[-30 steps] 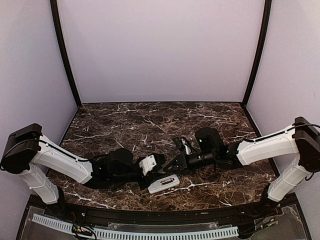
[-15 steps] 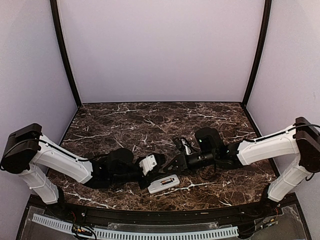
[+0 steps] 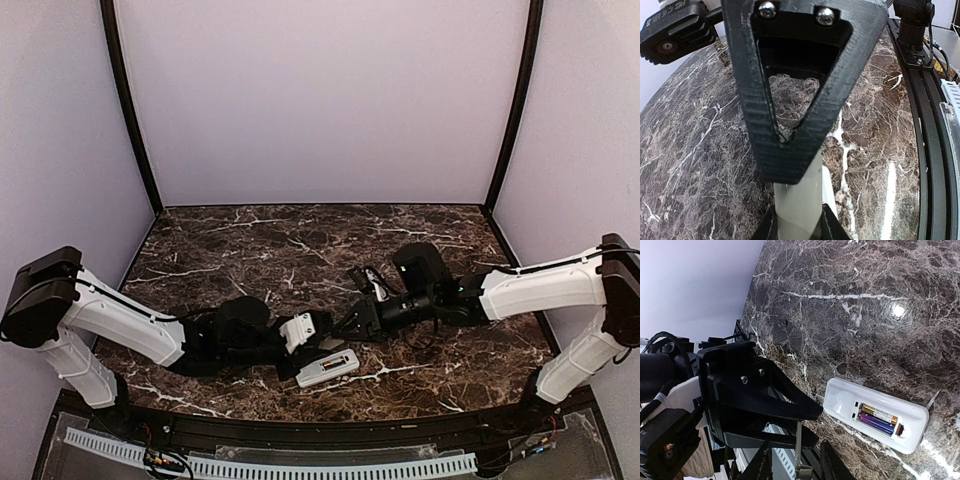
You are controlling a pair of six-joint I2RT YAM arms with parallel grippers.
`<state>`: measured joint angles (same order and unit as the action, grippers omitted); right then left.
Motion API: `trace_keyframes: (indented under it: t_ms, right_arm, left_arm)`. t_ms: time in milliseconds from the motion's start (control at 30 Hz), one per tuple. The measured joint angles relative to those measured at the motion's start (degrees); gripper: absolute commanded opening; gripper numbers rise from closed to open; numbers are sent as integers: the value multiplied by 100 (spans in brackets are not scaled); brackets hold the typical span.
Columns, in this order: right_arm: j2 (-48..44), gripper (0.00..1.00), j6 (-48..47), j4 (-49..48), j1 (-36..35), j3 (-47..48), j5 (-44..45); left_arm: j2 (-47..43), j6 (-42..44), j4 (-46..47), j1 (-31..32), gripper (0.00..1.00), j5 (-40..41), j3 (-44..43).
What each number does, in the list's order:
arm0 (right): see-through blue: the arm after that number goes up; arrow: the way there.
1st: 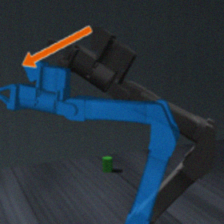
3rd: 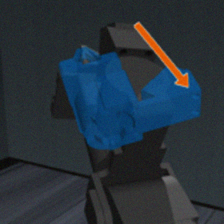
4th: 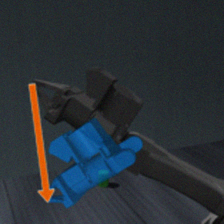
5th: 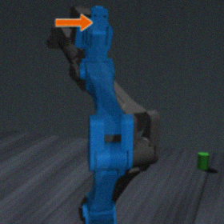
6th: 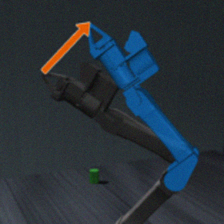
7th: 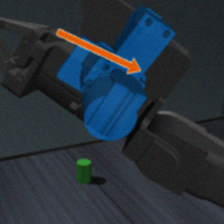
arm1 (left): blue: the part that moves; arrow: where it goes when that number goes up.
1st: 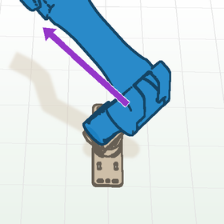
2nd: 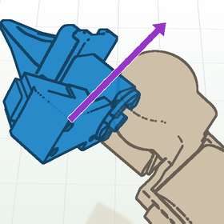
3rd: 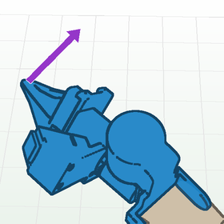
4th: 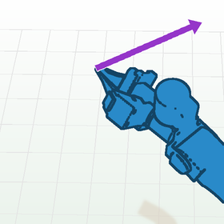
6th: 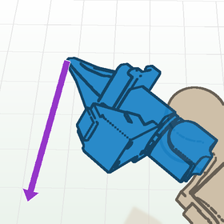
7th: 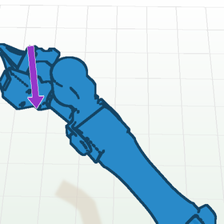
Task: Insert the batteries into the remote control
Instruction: Pass from the left arm to the right, then hold the remote control without the battery cover at the center of the board.
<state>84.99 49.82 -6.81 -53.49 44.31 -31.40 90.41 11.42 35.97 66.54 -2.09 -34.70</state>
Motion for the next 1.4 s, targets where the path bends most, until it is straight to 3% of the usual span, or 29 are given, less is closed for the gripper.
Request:
trace_keyframes:
  t_ms: [467, 533, 700, 833, 1133, 1400]
  right_arm:
    - [258, 2, 20, -120, -4, 7, -400]
    - [258, 0, 28, -96, -11, 7, -391]
    - [258, 0, 39, -87, -11, 4, -374]
    - [258, 0, 39, -96, 15, 0, -354]
    - [691, 0, -87, -201, 210, 2, -627]
    - [1082, 0, -249, -293, 273, 2, -925]
  left_arm:
    - [7, 57, -140, 2, 9, -9, -105]
    - [7, 63, -151, 2, 13, -4, -105]
    - [7, 44, -166, 11, 45, -7, -105]
    - [-28, -68, -363, 11, 58, 0, -105]
    - [-507, -782, -1349, 90, 68, 350, 37]
    - [-299, -968, -2035, 299, 73, 645, 96]
